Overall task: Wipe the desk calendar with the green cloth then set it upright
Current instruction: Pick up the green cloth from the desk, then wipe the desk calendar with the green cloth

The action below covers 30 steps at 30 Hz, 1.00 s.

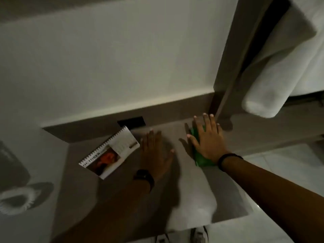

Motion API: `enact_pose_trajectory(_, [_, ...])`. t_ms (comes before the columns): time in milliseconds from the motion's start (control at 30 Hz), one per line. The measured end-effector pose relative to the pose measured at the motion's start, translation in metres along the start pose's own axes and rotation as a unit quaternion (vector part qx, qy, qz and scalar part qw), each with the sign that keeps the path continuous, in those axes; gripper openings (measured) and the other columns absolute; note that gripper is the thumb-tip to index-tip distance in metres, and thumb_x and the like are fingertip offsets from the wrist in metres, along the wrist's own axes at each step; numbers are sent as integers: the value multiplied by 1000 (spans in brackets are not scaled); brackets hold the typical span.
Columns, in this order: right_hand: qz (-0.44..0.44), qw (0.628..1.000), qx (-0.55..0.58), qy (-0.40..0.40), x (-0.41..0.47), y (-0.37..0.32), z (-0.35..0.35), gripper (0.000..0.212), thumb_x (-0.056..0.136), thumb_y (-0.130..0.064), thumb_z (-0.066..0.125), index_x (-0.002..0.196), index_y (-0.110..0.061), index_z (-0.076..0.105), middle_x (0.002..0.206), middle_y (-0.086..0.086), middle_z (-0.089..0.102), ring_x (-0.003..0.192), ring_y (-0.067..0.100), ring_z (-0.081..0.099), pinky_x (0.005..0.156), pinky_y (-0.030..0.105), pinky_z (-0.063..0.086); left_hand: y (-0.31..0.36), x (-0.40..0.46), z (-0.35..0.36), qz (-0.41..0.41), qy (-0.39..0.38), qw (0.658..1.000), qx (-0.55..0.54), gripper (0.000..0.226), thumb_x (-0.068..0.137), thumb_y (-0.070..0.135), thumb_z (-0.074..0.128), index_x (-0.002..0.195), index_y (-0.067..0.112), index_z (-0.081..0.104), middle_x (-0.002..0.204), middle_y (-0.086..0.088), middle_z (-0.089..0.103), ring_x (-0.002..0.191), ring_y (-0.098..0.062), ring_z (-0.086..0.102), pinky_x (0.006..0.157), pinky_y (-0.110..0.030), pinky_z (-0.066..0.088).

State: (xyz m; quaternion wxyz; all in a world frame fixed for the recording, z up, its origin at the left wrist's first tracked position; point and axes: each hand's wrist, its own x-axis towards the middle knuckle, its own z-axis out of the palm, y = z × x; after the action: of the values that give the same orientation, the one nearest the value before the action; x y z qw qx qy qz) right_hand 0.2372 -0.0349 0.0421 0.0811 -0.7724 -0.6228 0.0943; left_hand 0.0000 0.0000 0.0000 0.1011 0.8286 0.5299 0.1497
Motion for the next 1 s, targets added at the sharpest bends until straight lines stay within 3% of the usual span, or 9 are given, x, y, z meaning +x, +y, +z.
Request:
enact_pose_trajectory(67, [31,998,-12,-56,-1,12,35,83,98,-73,21,166,-27,14,175,19,11,160,47,4,124,69,17,-9,-16,37,-22,-56,998,-2,92,98,69,45,169,25,7,176,-15,15,161,-40,12,130,-59,12])
enact_pose_trajectory(133, [63,994,-8,-86,-5,25,71,84,95,-78,25,166,-33,13,176,16,8,160,47,1,124,71,13,-19,-37,67,-42,-98,994,3,90,98,68,42,169,24,9,176,-13,14,162,-39,10,130,-58,8])
enact_pose_trajectory(300, [84,994,17,-69,4,38,116,86,91,-84,33,164,-44,7,177,11,3,160,46,-1,121,74,8,-31,-50,102,-25,-109,992,52,86,101,68,37,168,18,20,174,-16,20,161,-39,14,130,-58,11])
enact_pose_trajectory(500, [106,994,33,16,9,31,132,61,106,-53,33,164,-36,21,175,13,14,161,43,8,126,67,12,-34,-48,105,-24,-92,993,67,84,101,68,36,168,20,21,174,-17,20,161,-38,13,130,-58,10])
enact_pose_trajectory(667, [109,988,103,31,9,30,131,60,103,-17,47,161,-20,34,172,20,23,160,41,18,128,58,18,-37,-51,94,-18,-115,993,36,87,101,69,38,169,21,15,176,-13,14,163,-36,7,130,-57,10])
enact_pose_trajectory(867, [106,949,294,49,-37,-42,127,50,105,-7,50,155,-10,46,168,22,32,157,38,28,128,50,25,-81,-84,34,-21,-54,998,15,86,100,57,54,168,17,22,177,-13,12,163,-36,3,129,-60,14])
enact_pose_trajectory(1000, [89,889,448,37,-67,-126,136,54,108,-16,48,159,-30,38,171,6,32,158,28,30,128,50,28,-132,-91,-33,-17,58,997,43,86,95,48,61,167,15,25,175,-16,19,162,-39,11,125,-65,24])
